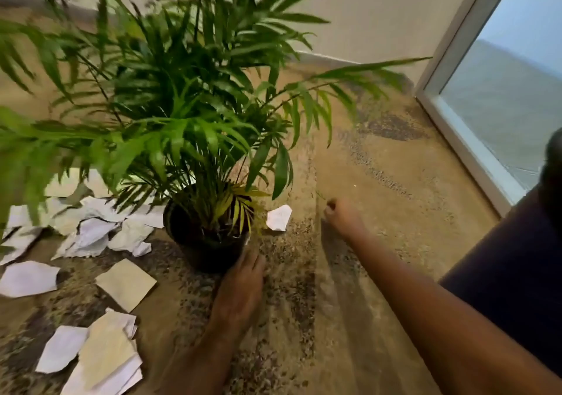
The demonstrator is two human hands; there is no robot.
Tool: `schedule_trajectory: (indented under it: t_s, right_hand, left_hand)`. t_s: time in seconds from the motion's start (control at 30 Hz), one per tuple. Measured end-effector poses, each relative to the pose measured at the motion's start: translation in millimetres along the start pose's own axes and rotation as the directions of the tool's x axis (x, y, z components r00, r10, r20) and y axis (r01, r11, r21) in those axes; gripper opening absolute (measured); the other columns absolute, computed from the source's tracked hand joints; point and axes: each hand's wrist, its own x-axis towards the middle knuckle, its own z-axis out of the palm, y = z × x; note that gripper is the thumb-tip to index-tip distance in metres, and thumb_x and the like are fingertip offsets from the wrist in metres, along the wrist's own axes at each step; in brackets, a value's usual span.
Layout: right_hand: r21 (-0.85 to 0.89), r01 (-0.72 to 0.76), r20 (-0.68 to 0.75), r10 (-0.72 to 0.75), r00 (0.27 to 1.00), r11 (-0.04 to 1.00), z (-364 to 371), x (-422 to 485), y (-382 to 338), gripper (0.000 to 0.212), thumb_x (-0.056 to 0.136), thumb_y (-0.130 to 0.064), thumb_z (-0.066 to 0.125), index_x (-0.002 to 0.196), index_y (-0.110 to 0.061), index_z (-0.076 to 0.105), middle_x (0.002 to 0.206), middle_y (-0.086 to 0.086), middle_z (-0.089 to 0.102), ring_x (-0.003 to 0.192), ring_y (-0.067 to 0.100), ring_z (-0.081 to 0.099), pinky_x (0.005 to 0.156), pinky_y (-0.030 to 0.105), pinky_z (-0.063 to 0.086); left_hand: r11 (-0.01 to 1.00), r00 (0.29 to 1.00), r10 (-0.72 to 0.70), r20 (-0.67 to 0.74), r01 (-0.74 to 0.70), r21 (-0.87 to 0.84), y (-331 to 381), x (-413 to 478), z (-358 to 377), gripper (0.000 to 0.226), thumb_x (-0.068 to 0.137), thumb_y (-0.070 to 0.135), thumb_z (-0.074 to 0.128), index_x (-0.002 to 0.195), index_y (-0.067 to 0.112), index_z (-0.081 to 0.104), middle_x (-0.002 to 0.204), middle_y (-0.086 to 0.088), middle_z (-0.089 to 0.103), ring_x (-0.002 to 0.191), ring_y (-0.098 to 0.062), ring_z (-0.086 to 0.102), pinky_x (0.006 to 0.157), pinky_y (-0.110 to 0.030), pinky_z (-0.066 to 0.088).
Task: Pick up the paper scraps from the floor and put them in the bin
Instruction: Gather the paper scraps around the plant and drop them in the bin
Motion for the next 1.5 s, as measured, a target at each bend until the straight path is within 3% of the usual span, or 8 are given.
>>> schedule_trajectory:
  t_s: [0.13,0.3,0.57,0.7,0.77,1.1,1.27,1.5]
  right_hand:
    - [-0.060,-0.039,-0.006,0.039,0.999,0.997,4,29,-5,0.029,0.096,-0.011,0.040,0.120,0.000,0.052,0.119,0.020,0.059,0.109,0.031,0.056,0.086,0.034,0.046]
    - [-0.196,-0.041,-0.041,0.033,0.999,0.980,14,49,-10,0.026,0.095,-0.017,0.047,0.113,0.000,0.057,0.115,0.018,0.061,0.106,0.030,0.057,0.083,0.032,0.046]
    - [-0.129,0.103,-0.020,-0.107,0.994,0.986,24,28,-16,0.024,0.096,-0.012,0.043,0.113,0.000,0.056,0.118,0.018,0.057,0.102,0.027,0.053,0.081,0.029,0.041]
    - [0.063,0.348,0.211,-0.354,0.911,0.935,34,8,-35,0.026,0.087,-0.016,0.062,0.109,-0.002,0.063,0.138,0.018,0.041,0.130,0.028,0.037,0.111,0.037,0.030]
    - [0.077,0.347,0.329,-0.352,0.876,0.935,39,4,-42,0.033,0.083,-0.016,0.067,0.113,-0.001,0.062,0.142,0.014,0.040,0.133,0.026,0.035,0.113,0.032,0.028]
    - [0.133,0.108,0.273,-0.141,0.951,0.985,42,-60,-27,0.016,0.088,-0.011,0.060,0.101,-0.005,0.065,0.079,-0.002,0.056,0.065,0.006,0.049,0.045,0.004,0.035]
    - [0.110,0.174,0.223,-0.195,0.955,0.979,19,-114,6,0.014,0.084,-0.009,0.061,0.091,0.000,0.070,0.095,0.014,0.069,0.087,0.021,0.062,0.063,0.023,0.038]
    - [0.497,-0.039,0.224,-0.085,0.971,0.867,-18,-153,21,0.025,0.082,0.003,0.064,0.068,-0.017,0.057,0.068,0.001,0.060,0.046,-0.003,0.056,0.045,0.007,0.045]
  left_hand:
    - [1.000,1.000,0.005,-0.010,-0.005,-0.003,-2,1,17,0.023,0.092,0.011,0.050,0.113,0.009,0.059,0.131,-0.011,0.051,0.131,-0.028,0.046,0.107,-0.030,0.039]
    - [0.992,0.990,-0.059,-0.131,0.043,-0.117,-3,-1,21,0.026,0.102,0.032,0.026,0.111,0.025,0.048,0.132,0.006,0.043,0.129,-0.015,0.036,0.100,-0.022,0.033]
    - [0.996,0.989,-0.033,-0.146,0.022,-0.081,3,-1,12,0.021,0.099,0.030,0.041,0.108,0.019,0.057,0.120,0.001,0.053,0.119,-0.018,0.051,0.095,-0.026,0.044]
    - [0.999,0.985,-0.019,-0.174,0.012,-0.040,5,0,4,0.012,0.078,0.023,0.074,0.085,0.016,0.067,0.091,-0.001,0.066,0.084,-0.017,0.066,0.068,-0.024,0.053]
    - [0.999,0.992,-0.008,-0.128,0.003,-0.044,6,-1,4,0.015,0.092,0.022,0.057,0.104,0.014,0.062,0.114,-0.003,0.061,0.105,-0.018,0.059,0.087,-0.026,0.048]
    - [0.995,0.990,-0.102,0.099,0.103,-0.005,19,-4,5,0.049,0.098,0.005,0.028,0.146,0.008,0.018,0.159,-0.013,0.009,0.149,-0.023,0.008,0.121,-0.032,0.005]
    - [0.957,0.967,-0.254,0.006,0.252,-0.146,41,-22,0,0.040,0.102,0.013,0.025,0.142,0.012,0.028,0.151,-0.009,0.034,0.136,-0.019,0.039,0.108,-0.026,0.032]
    - [0.597,0.936,-0.341,0.092,0.291,-0.747,91,-31,-43,0.010,0.092,0.011,0.055,0.093,0.004,0.062,0.096,-0.016,0.071,0.083,-0.021,0.064,0.069,-0.025,0.045]
